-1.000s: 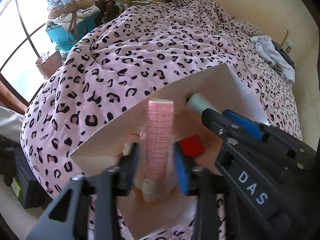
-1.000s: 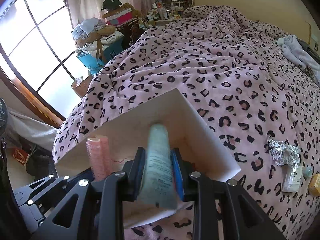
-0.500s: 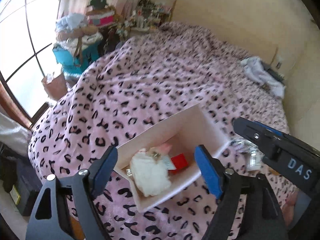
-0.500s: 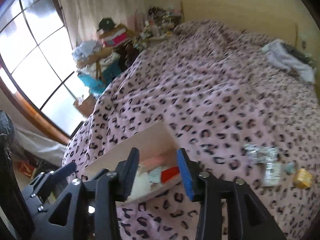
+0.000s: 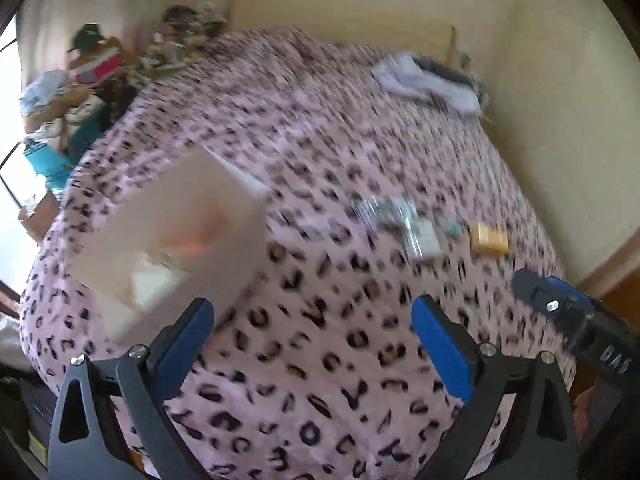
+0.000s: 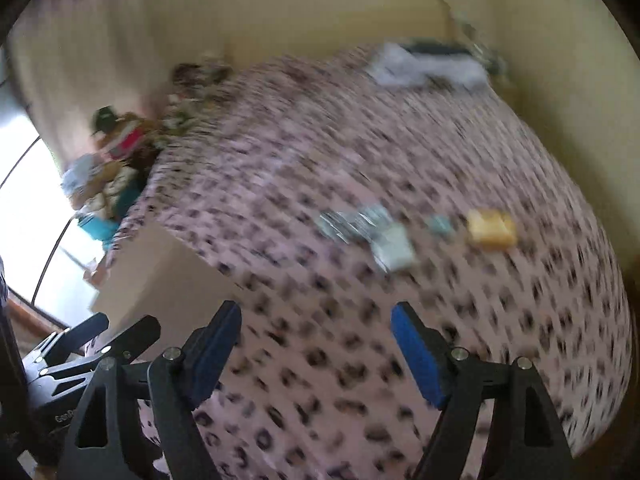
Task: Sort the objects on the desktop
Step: 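Move both open tools back over the remaining items on the bed, then grasp the cotton swab tub with the left tool while the right tool grasps the yellow box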
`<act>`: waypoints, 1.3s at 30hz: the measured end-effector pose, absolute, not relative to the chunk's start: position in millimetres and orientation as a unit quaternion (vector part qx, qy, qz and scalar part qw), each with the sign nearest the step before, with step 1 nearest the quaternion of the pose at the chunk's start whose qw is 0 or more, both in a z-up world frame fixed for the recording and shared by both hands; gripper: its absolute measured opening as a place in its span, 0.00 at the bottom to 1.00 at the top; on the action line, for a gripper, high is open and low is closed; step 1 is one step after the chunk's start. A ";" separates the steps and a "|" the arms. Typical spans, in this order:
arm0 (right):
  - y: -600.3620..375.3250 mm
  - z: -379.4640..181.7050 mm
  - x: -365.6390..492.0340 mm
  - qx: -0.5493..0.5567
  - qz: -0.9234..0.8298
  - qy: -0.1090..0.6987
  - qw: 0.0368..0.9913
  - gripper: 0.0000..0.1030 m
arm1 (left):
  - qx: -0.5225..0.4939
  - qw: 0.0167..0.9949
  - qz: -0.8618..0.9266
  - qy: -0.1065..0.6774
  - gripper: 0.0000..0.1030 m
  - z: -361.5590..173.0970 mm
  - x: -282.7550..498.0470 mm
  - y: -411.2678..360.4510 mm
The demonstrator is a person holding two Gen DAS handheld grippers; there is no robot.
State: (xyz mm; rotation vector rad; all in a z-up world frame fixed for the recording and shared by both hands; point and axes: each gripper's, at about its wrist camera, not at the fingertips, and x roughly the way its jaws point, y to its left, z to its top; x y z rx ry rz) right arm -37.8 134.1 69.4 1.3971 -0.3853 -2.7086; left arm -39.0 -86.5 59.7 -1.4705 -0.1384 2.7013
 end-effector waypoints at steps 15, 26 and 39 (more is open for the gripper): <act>231.2 -53.2 16.7 0.473 -0.866 -0.135 -0.087 0.77 | -0.522 0.110 0.846 0.021 0.97 -37.7 -30.5 26.5; 252.0 -41.6 10.6 0.451 -0.876 -0.127 -0.111 0.77 | -0.535 0.119 0.836 -0.025 0.97 -47.0 -57.3 46.0; 303.4 -56.5 -50.9 0.432 -0.878 -0.175 -0.110 0.77 | -0.553 0.098 0.826 -0.051 0.97 -73.2 -137.6 91.3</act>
